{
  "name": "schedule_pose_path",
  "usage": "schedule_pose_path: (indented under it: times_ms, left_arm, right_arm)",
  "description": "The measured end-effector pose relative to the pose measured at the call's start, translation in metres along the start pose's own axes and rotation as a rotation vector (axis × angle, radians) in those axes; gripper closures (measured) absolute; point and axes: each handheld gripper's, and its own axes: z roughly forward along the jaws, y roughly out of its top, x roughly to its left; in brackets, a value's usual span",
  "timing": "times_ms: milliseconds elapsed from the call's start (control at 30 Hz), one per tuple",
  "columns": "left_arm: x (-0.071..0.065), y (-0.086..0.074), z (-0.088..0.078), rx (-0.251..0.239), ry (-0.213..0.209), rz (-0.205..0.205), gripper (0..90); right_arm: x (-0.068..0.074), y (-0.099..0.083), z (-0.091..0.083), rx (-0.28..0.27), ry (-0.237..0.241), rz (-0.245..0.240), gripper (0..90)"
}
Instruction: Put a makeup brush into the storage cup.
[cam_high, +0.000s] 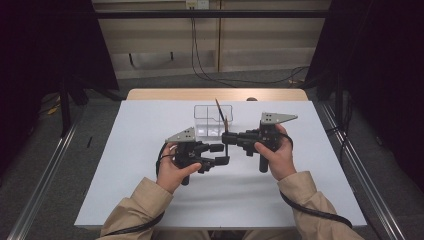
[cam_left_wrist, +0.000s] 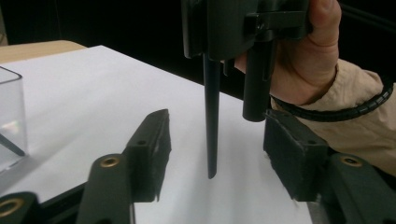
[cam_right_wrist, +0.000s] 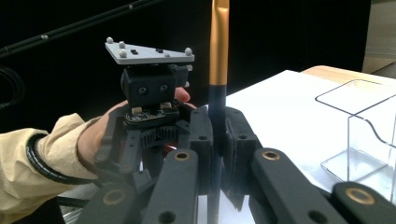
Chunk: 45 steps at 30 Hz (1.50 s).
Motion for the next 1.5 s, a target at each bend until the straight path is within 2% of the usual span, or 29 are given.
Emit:
schedule_pose_path:
  times_ms: [133, 233, 533, 1067, 1500]
  left_arm:
    - [0.001, 0.0, -0.003, 0.009, 0.007, -0.005, 32.9]
    - [0.001, 0.0, -0.005, 0.026, 0.024, -0.024, 22.6]
    - [0.003, 0.001, -0.013, 0.044, 0.044, 0.009, 8.8]
    - [0.001, 0.003, -0.032, 0.072, 0.105, 0.073, 5.8]
    - [0.005, 0.001, -0.057, 0.075, 0.157, 0.085, 4.9]
  right_arm:
    - [0.0, 0.0, -0.001, -0.005, -0.001, -0.006, 84.0]
    - [0.0, 0.001, -0.001, -0.003, -0.002, -0.009, 84.0]
    - [0.0, -0.001, -0.002, -0.003, -0.008, -0.014, 84.0]
    - [-0.001, -0.001, -0.002, -0.009, -0.005, -0.022, 84.0]
    - [0.0, -0.001, -0.002, 0.0, -0.01, -0.039, 84.0]
